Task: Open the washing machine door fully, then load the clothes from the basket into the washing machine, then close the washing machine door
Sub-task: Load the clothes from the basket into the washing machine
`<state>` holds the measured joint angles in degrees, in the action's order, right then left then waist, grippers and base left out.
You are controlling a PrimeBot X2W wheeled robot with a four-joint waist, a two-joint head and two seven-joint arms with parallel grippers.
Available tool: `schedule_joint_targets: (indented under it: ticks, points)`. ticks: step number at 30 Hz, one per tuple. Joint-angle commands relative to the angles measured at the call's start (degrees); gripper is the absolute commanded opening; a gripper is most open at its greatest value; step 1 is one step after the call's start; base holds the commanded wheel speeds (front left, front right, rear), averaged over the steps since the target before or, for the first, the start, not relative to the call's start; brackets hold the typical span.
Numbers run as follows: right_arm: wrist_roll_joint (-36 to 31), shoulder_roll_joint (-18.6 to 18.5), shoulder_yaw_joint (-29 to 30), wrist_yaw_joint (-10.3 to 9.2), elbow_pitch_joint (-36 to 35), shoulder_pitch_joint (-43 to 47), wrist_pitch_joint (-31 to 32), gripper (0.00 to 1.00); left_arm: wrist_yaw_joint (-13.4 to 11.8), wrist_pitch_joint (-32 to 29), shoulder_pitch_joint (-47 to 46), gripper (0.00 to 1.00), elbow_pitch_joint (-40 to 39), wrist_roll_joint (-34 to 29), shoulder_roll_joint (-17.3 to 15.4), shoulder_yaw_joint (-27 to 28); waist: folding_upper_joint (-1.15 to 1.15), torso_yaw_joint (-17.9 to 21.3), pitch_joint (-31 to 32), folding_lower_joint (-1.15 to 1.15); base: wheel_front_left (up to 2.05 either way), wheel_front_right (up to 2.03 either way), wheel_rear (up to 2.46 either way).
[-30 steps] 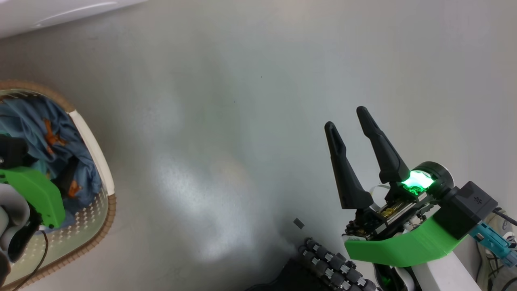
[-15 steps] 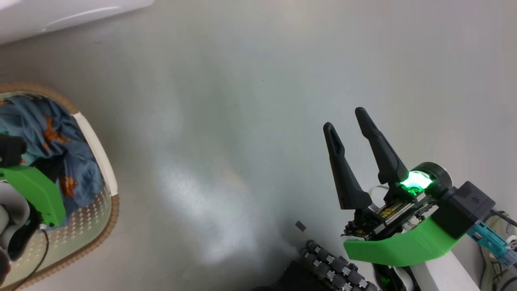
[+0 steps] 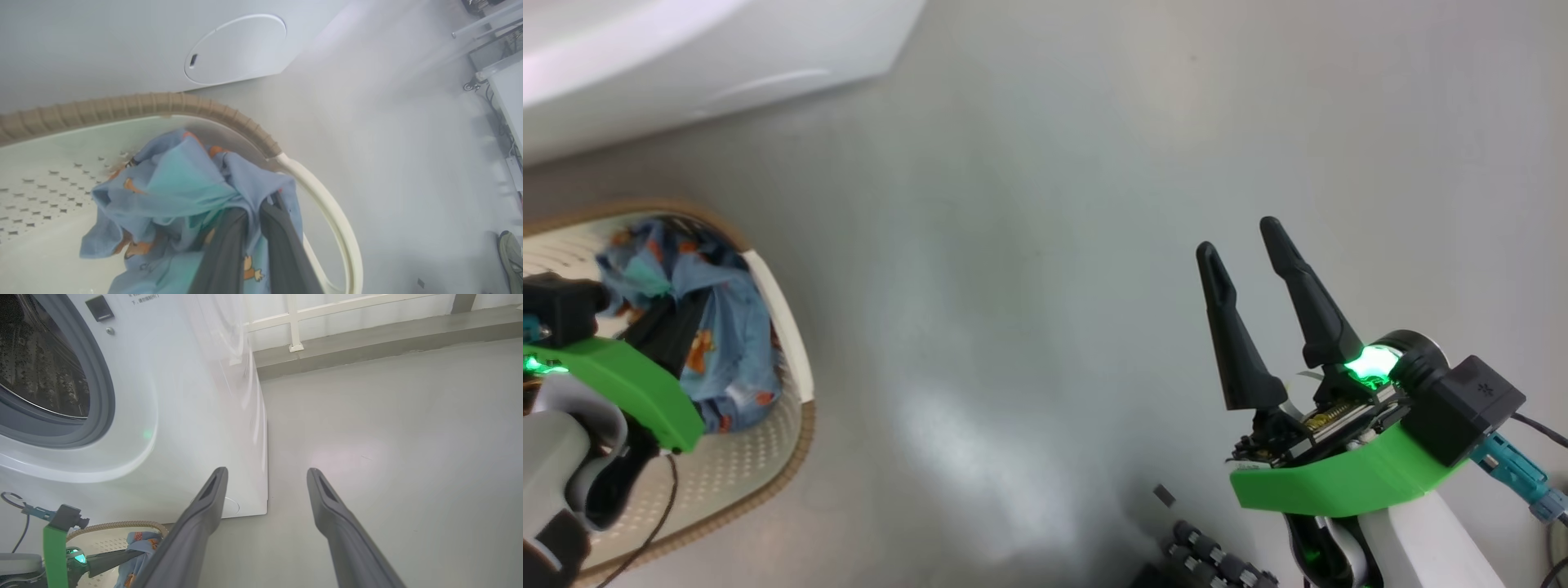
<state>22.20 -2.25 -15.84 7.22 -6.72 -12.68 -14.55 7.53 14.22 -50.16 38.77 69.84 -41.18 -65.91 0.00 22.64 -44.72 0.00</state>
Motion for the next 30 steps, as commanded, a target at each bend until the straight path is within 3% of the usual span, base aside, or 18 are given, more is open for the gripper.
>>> schedule_joint_targets:
  ticks: [1,18,30]
  points:
    - [-0.05,-0.63,-0.28,0.26,-0.65,0.28,-0.45,1.0,-0.04,0.74,2.19,0.0,-2.08,-1.04,-1.1,4.23,0.0,-2.12,3.41,0.0,0.0,0.0,0.0]
    - [-2.8,-0.63,2.97,0.26,4.68,0.63,-0.45,1.0,-0.04,0.77,20.42,0.0,-17.4,-16.64,6.49,29.87,0.0,-6.61,17.39,0.0,0.0,0.0,0.0]
    - [-4.23,-0.63,4.82,0.26,8.68,1.78,-0.45,1.0,-0.04,0.77,28.72,0.0,-26.49,-21.28,10.87,39.47,0.0,-10.36,25.98,0.0,0.0,0.0,0.0]
